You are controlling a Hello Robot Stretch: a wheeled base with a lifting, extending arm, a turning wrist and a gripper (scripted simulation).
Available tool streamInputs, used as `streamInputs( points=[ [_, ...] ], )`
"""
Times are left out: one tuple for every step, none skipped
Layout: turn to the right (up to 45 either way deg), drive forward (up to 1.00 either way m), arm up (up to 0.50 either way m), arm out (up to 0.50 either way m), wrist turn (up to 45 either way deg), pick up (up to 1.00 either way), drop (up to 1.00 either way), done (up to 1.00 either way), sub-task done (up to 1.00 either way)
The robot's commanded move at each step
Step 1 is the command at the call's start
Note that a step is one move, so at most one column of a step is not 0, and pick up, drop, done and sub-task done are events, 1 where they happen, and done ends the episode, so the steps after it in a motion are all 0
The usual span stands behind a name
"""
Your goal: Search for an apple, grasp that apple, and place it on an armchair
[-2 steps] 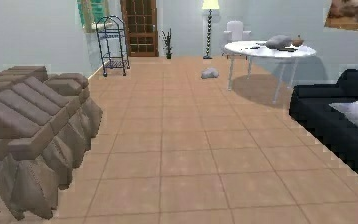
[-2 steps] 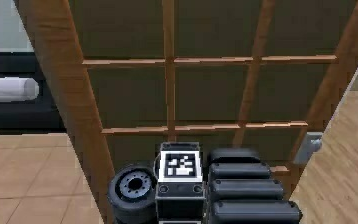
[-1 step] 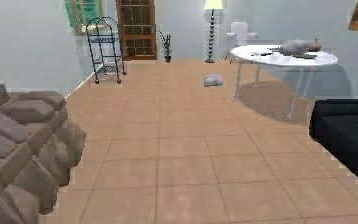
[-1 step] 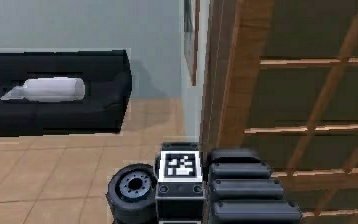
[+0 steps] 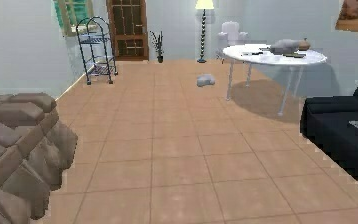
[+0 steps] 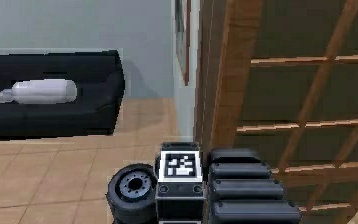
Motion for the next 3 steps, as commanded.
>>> streamInputs(
  points=[
    [0.0,1.0,0.0,0.0,0.0,0.0,0.0,0.0,0.0],
    [0.0,1.0,0.0,0.0,0.0,0.0,0.0,0.0,0.0],
    [3.0,0.0,0.0,0.0,0.0,0.0,0.0,0.0,0.0]
  ],
)
